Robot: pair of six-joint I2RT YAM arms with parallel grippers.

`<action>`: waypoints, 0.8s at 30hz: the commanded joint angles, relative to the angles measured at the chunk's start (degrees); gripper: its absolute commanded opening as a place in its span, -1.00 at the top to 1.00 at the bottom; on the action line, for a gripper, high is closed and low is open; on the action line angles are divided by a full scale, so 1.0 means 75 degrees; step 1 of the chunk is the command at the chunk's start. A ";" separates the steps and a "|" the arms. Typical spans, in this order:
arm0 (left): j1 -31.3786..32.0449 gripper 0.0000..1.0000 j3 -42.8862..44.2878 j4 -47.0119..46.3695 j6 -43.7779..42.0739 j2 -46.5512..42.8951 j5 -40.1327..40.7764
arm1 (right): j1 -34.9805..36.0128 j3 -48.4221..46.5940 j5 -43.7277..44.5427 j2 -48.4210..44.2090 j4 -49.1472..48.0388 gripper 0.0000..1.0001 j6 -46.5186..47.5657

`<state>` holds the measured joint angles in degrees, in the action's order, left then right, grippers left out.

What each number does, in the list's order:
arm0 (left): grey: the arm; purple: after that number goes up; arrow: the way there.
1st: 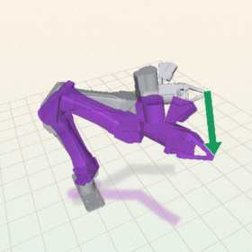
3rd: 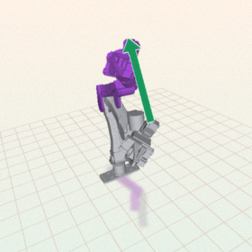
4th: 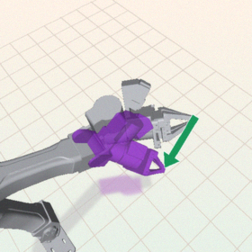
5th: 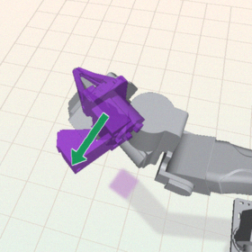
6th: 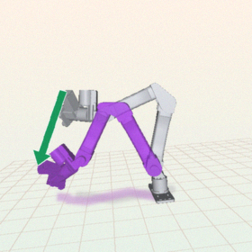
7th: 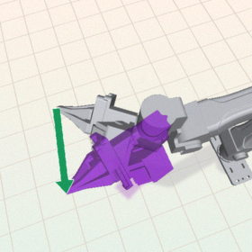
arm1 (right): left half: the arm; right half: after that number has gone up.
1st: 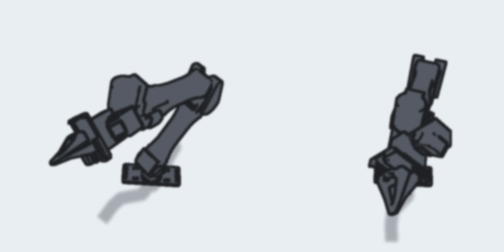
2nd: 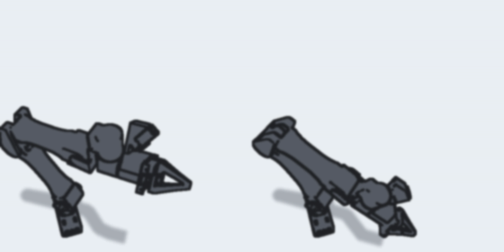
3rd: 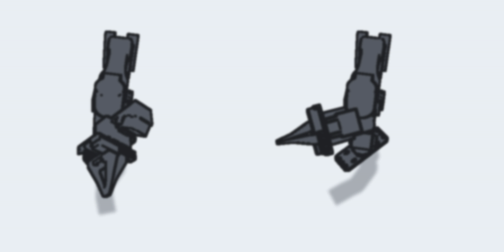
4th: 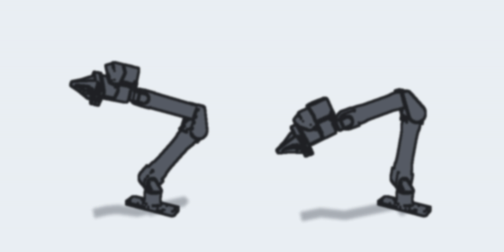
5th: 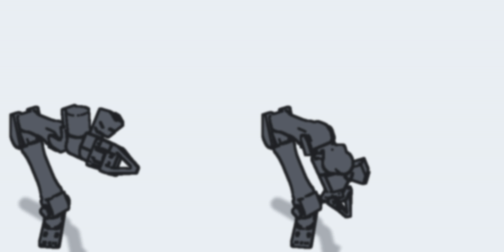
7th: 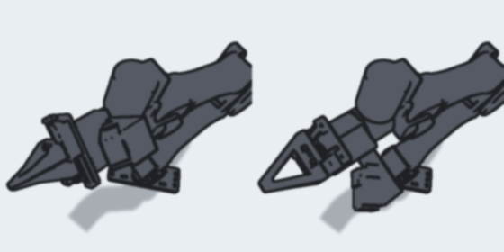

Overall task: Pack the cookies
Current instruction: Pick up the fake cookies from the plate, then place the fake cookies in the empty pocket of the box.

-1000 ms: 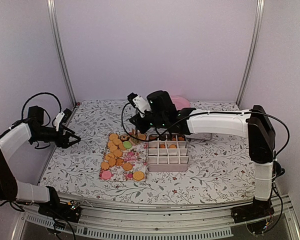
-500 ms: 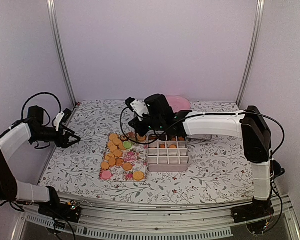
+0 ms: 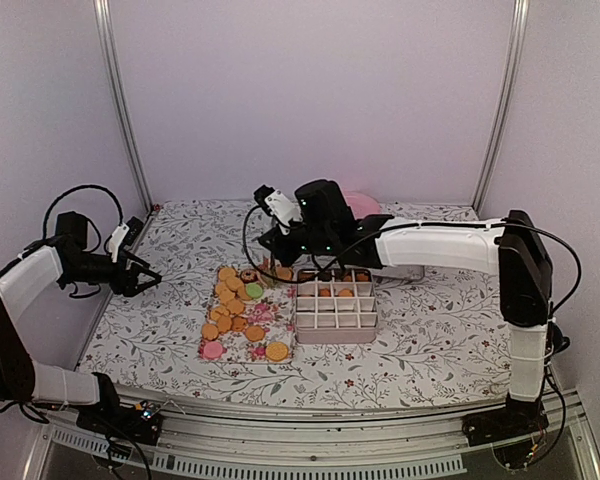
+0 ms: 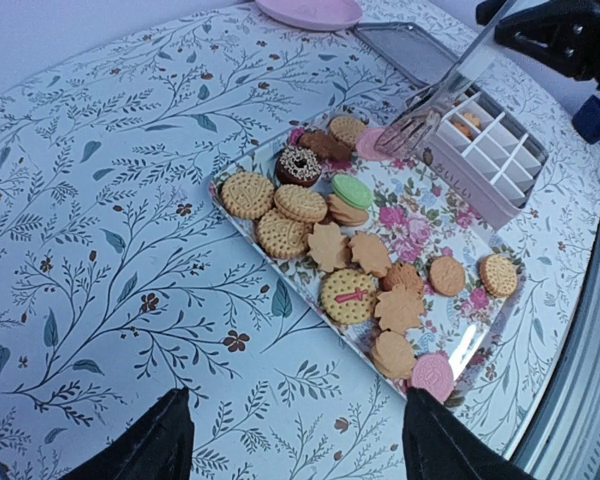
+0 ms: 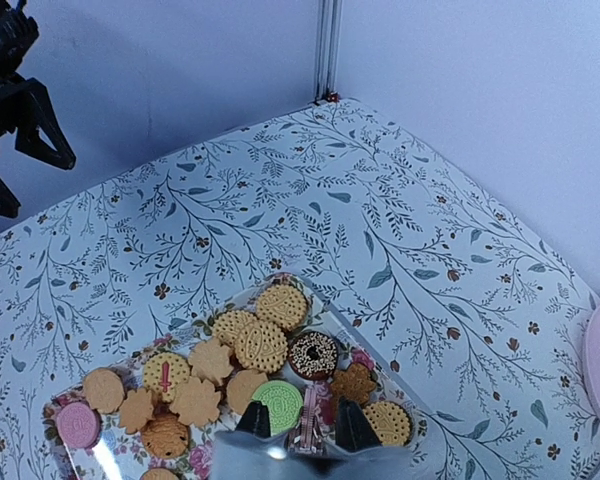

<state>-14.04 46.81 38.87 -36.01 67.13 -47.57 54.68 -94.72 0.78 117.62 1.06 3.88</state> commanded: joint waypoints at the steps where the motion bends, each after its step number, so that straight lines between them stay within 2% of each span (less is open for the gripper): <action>1: -0.0071 -0.45 0.0097 0.0049 -0.0062 -0.0103 -0.0171 | -0.0063 0.0360 0.0207 -0.1587 -0.0077 1.00 0.0029; 13: -0.0066 -0.45 0.0098 0.0071 -0.0109 -0.0063 -0.0278 | -0.0643 0.3562 0.1196 -0.4955 0.1159 1.00 -0.0263; 19: -0.0065 -0.45 0.0166 0.0078 -0.0114 0.0026 -0.0301 | -0.0779 0.4439 0.1613 -0.5846 0.1554 1.00 -0.0441; 24: -0.0068 -0.45 0.0170 0.0085 -0.0112 0.0049 -0.0383 | -0.0797 0.4737 0.1656 -0.5878 0.1666 1.00 -0.0482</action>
<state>-14.06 46.81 38.87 -36.03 67.16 -48.99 49.06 -59.88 11.22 75.13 13.67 1.32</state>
